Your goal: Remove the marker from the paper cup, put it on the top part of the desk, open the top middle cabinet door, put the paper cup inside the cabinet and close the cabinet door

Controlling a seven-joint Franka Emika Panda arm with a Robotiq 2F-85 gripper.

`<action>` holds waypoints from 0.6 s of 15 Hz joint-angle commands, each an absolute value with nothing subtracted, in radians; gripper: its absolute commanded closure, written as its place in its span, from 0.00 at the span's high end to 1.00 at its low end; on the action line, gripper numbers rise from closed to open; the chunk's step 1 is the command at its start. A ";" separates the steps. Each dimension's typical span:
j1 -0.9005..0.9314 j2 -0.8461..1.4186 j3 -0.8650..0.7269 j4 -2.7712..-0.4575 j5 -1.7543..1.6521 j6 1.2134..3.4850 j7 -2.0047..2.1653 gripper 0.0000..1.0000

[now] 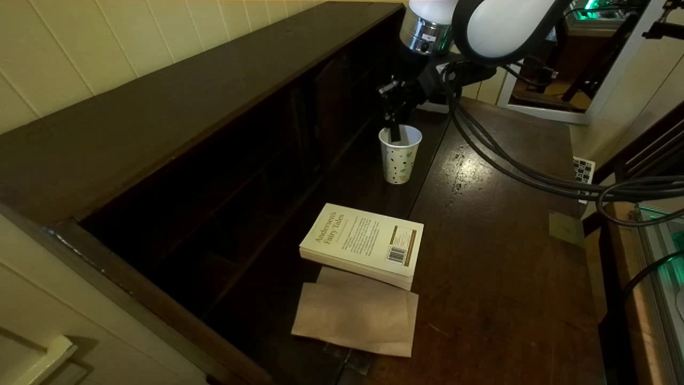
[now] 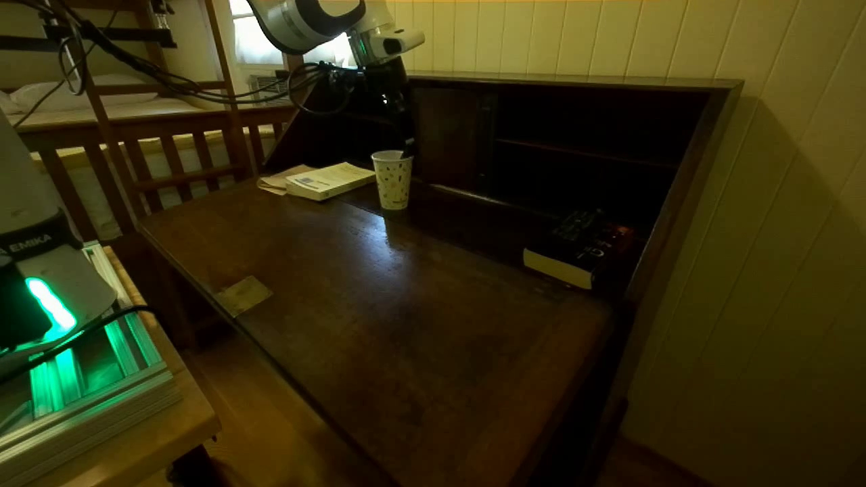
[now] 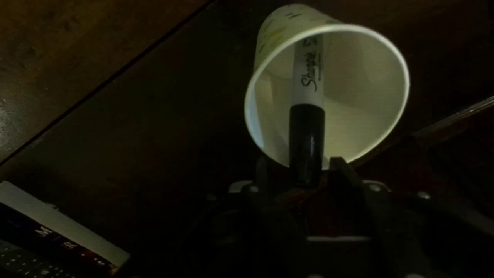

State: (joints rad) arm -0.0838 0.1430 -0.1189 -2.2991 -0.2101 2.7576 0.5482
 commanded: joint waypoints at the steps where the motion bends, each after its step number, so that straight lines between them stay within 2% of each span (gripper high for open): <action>1: -0.064 0.158 -0.137 -2.278 -0.181 2.754 0.532 0.33; 2: -0.064 0.158 -0.137 -2.278 -0.180 2.754 0.531 0.33; 4: -0.064 0.156 -0.138 -2.278 -0.181 2.754 0.532 0.25; 5: -0.063 0.155 -0.139 -2.279 -0.182 2.754 0.533 0.26; 6: -0.063 0.155 -0.139 -2.278 -0.183 2.754 0.535 0.22; 7: -0.063 0.154 -0.139 -2.278 -0.182 2.753 0.534 0.25; 9: -0.062 0.152 -0.137 -2.278 -0.179 2.751 0.532 0.22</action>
